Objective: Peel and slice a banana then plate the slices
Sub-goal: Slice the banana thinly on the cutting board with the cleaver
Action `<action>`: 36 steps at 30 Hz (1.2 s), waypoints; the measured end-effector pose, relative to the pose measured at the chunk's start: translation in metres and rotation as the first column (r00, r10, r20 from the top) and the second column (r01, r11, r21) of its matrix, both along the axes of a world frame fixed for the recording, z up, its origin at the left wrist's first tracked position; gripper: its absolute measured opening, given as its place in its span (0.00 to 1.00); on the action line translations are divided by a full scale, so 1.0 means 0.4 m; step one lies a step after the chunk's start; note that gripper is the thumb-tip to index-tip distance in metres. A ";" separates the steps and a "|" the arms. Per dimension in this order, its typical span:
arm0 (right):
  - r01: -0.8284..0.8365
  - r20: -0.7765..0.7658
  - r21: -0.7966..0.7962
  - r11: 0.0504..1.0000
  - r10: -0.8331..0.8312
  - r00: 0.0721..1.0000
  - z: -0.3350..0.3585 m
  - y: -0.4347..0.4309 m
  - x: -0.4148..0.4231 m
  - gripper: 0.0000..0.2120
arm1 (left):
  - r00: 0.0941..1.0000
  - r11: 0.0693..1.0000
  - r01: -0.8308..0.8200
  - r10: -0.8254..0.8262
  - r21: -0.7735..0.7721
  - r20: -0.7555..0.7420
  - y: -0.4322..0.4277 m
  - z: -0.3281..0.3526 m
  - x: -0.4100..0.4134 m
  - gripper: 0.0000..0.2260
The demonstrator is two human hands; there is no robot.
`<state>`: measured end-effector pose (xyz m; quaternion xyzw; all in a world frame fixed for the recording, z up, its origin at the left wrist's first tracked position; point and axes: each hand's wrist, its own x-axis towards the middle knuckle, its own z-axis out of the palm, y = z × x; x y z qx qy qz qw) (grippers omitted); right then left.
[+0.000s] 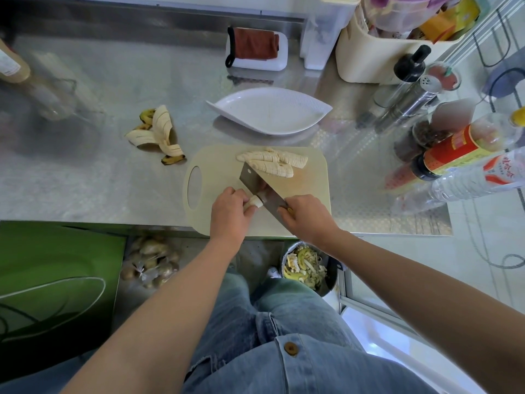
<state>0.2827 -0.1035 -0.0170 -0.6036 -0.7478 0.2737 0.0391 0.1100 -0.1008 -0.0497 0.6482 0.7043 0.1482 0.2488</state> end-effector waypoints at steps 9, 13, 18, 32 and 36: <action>0.007 -0.039 0.038 0.999 -0.005 0.999 0.019 0.014 -0.015 0.16 | 1.000 1.000 0.006 -0.006 -0.002 0.009 -0.001 0.000 -0.003 0.07; 0.011 -0.035 0.035 0.999 -0.010 0.999 0.018 0.013 -0.016 0.15 | 1.000 1.000 0.002 -0.002 -0.007 0.016 -0.001 0.001 -0.003 0.07; 0.013 -0.003 0.004 1.000 -0.013 1.000 0.007 0.005 -0.018 0.14 | 1.000 1.000 -0.004 0.004 -0.017 0.028 -0.004 0.000 -0.005 0.08; -0.001 -0.037 0.053 0.999 0.003 0.999 0.019 0.011 -0.018 0.15 | 0.995 0.998 -0.018 0.023 -0.056 0.095 -0.012 0.000 -0.023 0.09; 0.006 -0.025 0.043 0.999 -0.005 1.000 0.018 0.011 -0.022 0.15 | 0.995 0.998 -0.014 0.020 -0.064 0.098 -0.013 0.002 -0.026 0.09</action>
